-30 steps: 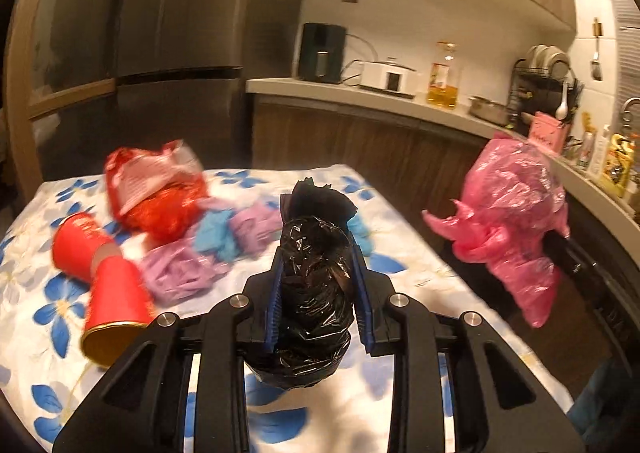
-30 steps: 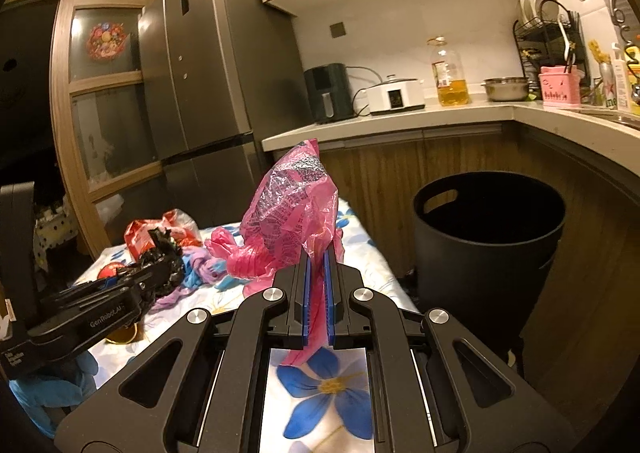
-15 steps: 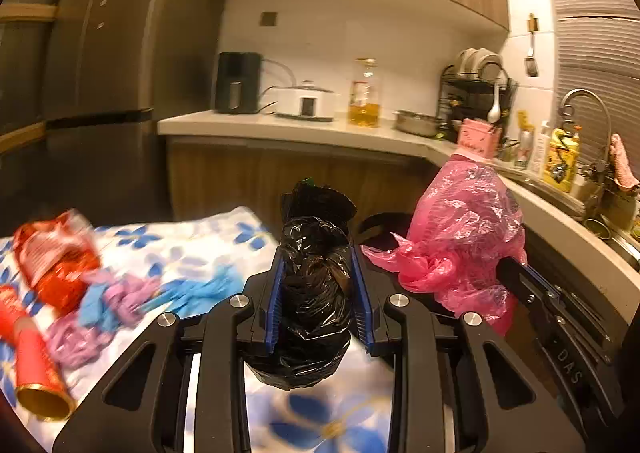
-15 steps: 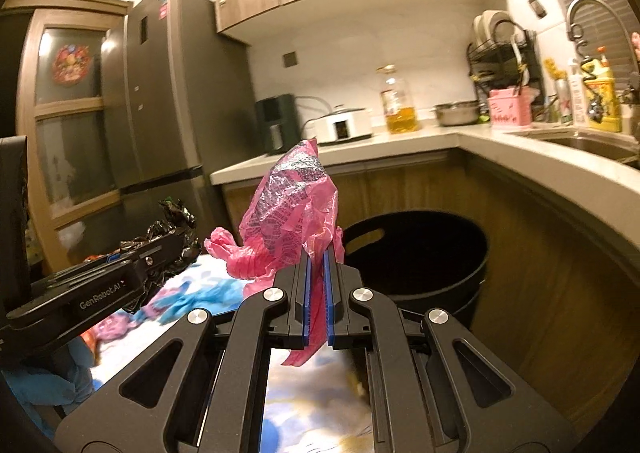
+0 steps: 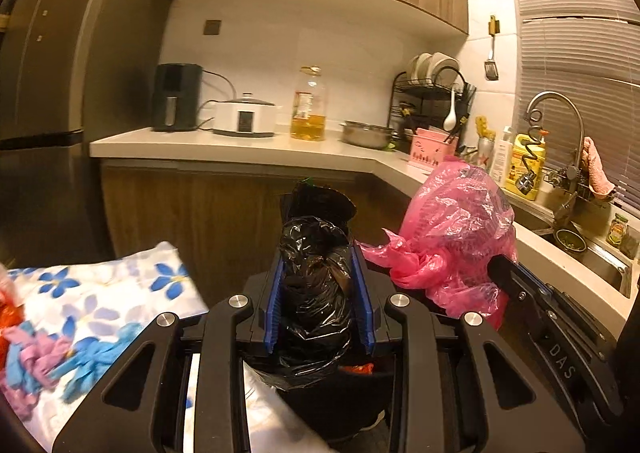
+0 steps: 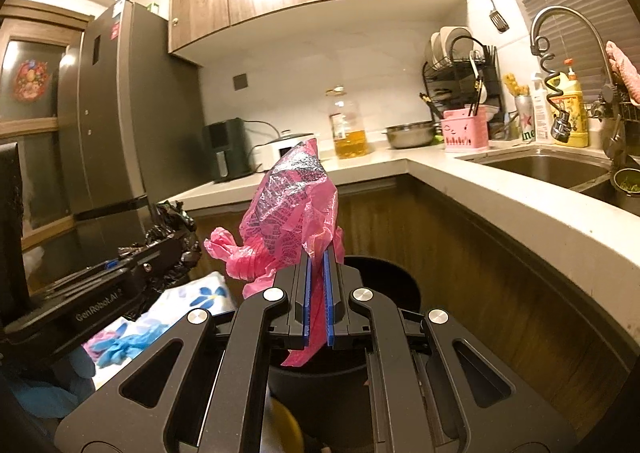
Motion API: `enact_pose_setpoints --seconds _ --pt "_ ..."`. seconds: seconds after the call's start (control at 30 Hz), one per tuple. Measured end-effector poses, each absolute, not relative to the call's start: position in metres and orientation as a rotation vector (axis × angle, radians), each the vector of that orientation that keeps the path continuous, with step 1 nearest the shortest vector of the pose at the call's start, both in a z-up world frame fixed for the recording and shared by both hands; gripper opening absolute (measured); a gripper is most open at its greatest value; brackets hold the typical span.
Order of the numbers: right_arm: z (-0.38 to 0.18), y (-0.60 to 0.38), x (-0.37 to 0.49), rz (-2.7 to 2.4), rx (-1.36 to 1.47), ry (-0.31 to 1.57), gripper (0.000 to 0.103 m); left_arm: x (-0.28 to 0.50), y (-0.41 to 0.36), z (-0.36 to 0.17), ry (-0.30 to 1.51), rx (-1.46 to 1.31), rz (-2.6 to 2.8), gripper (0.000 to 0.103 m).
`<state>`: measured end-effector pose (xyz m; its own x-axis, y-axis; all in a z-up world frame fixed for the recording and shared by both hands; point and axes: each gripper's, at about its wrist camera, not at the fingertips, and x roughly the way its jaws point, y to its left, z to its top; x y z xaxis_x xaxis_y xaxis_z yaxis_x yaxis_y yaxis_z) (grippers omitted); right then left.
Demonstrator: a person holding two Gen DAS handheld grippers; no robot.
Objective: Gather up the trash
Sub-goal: 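Carry the pink bag and black bag over the black trash bin, then open both tools to drop the bags into the bin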
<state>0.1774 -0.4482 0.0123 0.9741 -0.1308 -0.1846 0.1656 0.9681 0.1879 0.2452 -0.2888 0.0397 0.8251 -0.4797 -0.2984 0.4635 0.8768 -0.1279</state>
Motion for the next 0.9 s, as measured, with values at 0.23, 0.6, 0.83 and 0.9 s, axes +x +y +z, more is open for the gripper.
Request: enact_pose_setpoints --seconds 0.23,0.6,0.83,0.9 --pt "0.006 -0.467 0.199 -0.179 0.201 0.195 0.006 0.269 -0.314 0.025 0.364 -0.041 -0.544 0.032" --pt "-0.007 -0.478 0.222 -0.185 0.211 0.221 0.006 0.291 -0.326 0.007 0.406 -0.046 -0.57 0.037" --pt "-0.012 -0.481 0.23 -0.175 0.221 0.236 0.008 0.299 -0.326 0.001 0.424 -0.053 -0.565 0.049" --pt "-0.013 -0.482 0.233 -0.176 0.224 0.241 0.013 0.3 -0.325 -0.001 0.428 -0.058 -0.569 0.054"
